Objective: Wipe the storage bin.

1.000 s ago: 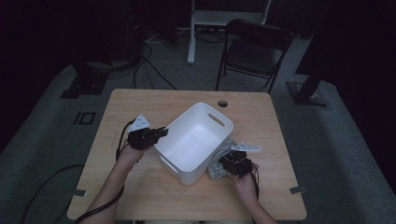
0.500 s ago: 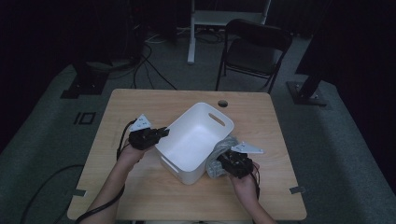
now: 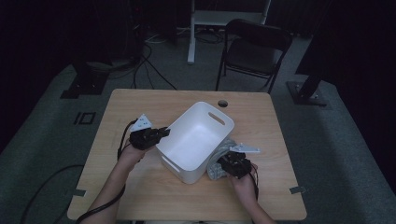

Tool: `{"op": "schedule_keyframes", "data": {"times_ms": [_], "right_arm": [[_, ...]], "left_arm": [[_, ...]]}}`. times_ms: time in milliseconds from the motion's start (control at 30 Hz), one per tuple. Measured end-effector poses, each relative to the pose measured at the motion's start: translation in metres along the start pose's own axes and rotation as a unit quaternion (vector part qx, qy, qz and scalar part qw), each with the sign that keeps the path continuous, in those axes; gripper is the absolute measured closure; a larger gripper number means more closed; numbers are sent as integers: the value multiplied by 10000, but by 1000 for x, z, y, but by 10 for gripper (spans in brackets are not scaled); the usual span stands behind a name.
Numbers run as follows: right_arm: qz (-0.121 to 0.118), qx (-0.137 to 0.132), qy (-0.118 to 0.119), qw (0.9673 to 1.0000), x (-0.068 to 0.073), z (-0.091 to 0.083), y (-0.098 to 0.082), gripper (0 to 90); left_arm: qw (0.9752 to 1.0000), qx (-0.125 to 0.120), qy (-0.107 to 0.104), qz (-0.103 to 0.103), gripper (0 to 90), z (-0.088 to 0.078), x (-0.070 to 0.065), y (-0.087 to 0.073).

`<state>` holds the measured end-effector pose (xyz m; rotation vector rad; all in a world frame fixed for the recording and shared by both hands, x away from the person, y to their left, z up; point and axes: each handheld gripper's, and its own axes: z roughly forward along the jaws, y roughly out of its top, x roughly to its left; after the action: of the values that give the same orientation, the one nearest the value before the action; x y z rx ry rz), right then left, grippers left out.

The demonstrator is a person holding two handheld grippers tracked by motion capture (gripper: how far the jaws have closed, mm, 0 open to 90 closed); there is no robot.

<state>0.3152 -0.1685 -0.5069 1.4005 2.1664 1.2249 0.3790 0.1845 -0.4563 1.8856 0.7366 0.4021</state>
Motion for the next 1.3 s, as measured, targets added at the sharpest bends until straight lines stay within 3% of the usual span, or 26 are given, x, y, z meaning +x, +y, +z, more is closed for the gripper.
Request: {"op": "schedule_keyframes", "data": {"times_ms": [433, 567, 700, 800, 833, 867, 933, 1067, 1200, 1300], "right_arm": [[181, 395, -29, 9991, -12, 21, -11, 728], [252, 331, 51, 9991, -11, 17, -9, 728], [103, 0, 322, 9994, 2, -5, 2, 728], [-5, -359, 562, 9978, 14, -25, 12, 727], [-5, -359, 562, 9978, 14, -25, 12, 727], [-83, -568, 661, 9962, 20, -36, 17, 727], [-136, -705, 703, 9949, 25, -43, 20, 726], [-256, -728, 593, 9953, 28, -40, 19, 727], [-390, -588, 376, 9968, 32, -31, 12, 728], [-349, -485, 383, 9975, 29, -27, 10, 728]], "left_arm": [[10000, -20, 13, -33, 815, 1, 1, 0], [10000, -34, 62, -24, 817, 1, 0, 0], [9999, -16, 92, -39, 818, 1, 0, 0], [9999, 26, 135, -14, 819, 1, 0, 1], [9999, 26, 135, -14, 819, 1, 0, 1], [9999, 42, 142, 15, 819, 1, -1, 1], [9999, 52, 128, 11, 819, 1, -1, 1], [10000, 41, 74, 6, 819, 2, -1, 1], [10000, 30, 61, 3, 819, 2, -1, 1], [10000, 28, 82, 27, 819, 2, -2, 2]]}}
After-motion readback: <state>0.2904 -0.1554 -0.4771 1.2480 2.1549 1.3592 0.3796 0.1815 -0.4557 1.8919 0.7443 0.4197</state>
